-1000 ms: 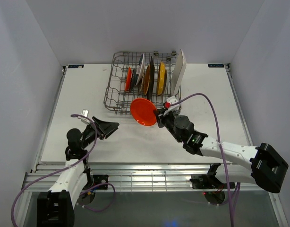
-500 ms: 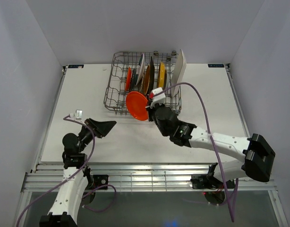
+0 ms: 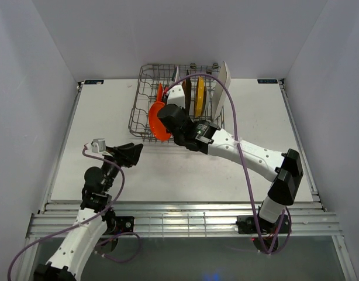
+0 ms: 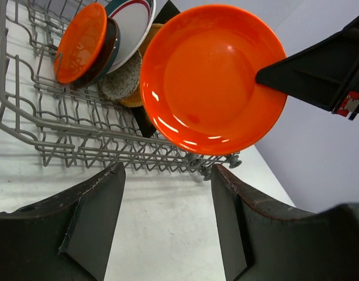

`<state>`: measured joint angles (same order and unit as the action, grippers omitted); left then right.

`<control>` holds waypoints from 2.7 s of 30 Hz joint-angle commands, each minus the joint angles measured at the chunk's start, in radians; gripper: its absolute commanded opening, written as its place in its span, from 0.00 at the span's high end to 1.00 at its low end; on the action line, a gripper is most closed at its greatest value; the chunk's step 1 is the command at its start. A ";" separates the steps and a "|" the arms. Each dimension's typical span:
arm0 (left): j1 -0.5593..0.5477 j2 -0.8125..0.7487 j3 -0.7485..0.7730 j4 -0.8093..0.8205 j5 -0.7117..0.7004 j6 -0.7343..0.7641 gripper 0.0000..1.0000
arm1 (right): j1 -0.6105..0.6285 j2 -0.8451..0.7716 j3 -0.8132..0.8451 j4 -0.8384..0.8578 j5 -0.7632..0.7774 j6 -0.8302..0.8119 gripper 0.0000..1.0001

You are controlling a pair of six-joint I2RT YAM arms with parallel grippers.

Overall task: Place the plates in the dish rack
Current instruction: Insert the plate into the dish rack.

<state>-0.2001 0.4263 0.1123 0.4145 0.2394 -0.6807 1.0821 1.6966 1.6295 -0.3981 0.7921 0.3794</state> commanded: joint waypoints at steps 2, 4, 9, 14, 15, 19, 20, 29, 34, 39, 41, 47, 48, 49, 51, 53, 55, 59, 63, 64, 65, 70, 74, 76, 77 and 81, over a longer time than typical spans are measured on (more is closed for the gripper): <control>-0.148 0.057 0.023 0.113 -0.204 0.180 0.30 | -0.027 -0.038 0.069 -0.076 -0.074 0.067 0.92; -0.209 0.075 0.015 0.179 -0.279 0.240 0.30 | -0.050 -0.057 0.078 -0.077 -0.144 0.067 0.92; -0.407 0.146 0.000 0.335 -0.477 0.446 0.30 | -0.106 -0.058 0.153 -0.156 -0.237 0.110 0.92; -0.573 0.278 0.010 0.530 -0.581 0.662 0.31 | -0.110 -0.006 0.277 -0.257 -0.157 0.133 0.92; -0.603 0.304 0.010 0.567 -0.609 0.715 0.31 | -0.120 0.006 0.288 -0.263 -0.162 0.134 0.92; -0.740 0.512 0.053 0.749 -0.776 0.996 0.31 | -0.148 0.008 0.305 -0.269 -0.211 0.134 0.92; -0.754 0.552 0.056 0.804 -0.790 1.045 0.32 | -0.158 0.003 0.302 -0.269 -0.218 0.138 0.92; -0.815 0.879 0.131 1.202 -0.920 1.449 0.48 | -0.177 -0.017 0.285 -0.268 -0.264 0.138 0.92; -0.823 0.873 0.135 1.242 -0.865 1.495 0.53 | -0.180 -0.015 0.285 -0.271 -0.277 0.131 0.92; -0.823 0.877 0.153 1.239 -0.801 1.576 0.46 | -0.211 -0.002 0.309 -0.274 -0.356 0.118 0.92; -0.831 0.894 0.165 1.239 -0.773 1.604 0.44 | -0.224 0.009 0.331 -0.284 -0.381 0.116 0.92; -0.863 0.966 0.234 1.242 -0.706 1.687 0.43 | -0.231 0.011 0.323 -0.286 -0.404 0.111 0.92; -0.866 0.977 0.248 1.241 -0.706 1.696 0.43 | -0.231 0.011 0.320 -0.286 -0.407 0.111 0.92; -0.869 0.986 0.260 1.241 -0.709 1.708 0.43 | -0.232 0.011 0.319 -0.286 -0.406 0.113 0.92; -0.872 1.014 0.286 1.247 -0.704 1.751 0.43 | -0.232 0.008 0.310 -0.286 -0.407 0.112 0.92; -0.875 1.029 0.302 1.254 -0.706 1.777 0.44 | -0.232 0.002 0.302 -0.285 -0.406 0.110 0.92; -0.875 1.045 0.319 1.264 -0.707 1.793 0.45 | -0.232 -0.005 0.287 -0.277 -0.412 0.111 0.92; -0.878 1.054 0.346 1.274 -0.721 1.834 0.46 | -0.232 -0.035 0.236 -0.251 -0.424 0.108 0.92; -0.895 1.051 0.365 1.274 -0.730 1.880 0.46 | -0.234 -0.031 0.233 -0.251 -0.427 0.108 0.92; -0.900 1.057 0.371 1.276 -0.733 1.897 0.46 | -0.232 -0.029 0.233 -0.251 -0.432 0.108 0.92; -0.901 1.059 0.380 1.276 -0.735 1.905 0.46 | -0.232 -0.028 0.236 -0.251 -0.438 0.108 0.92; -0.915 1.054 0.383 1.282 -0.744 1.925 0.46 | -0.234 -0.023 0.236 -0.252 -0.386 0.125 0.92; -0.929 1.029 0.365 1.281 -0.736 1.911 0.46 | -0.255 -0.005 0.288 -0.242 -0.346 0.142 0.92; -0.935 1.031 0.362 1.281 -0.736 1.911 0.45 | -0.258 0.003 0.312 -0.235 -0.317 0.141 0.92; -0.937 1.029 0.362 1.281 -0.733 1.911 0.45 | -0.258 0.006 0.314 -0.235 -0.307 0.142 0.92; -0.938 1.017 0.351 1.281 -0.723 1.896 0.43 | -0.260 0.009 0.299 -0.232 -0.286 0.139 0.92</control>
<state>-1.1328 1.4902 0.4717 1.3388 -0.4934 1.2232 0.8257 1.7084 1.8915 -0.6765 0.4576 0.5095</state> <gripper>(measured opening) 0.562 0.111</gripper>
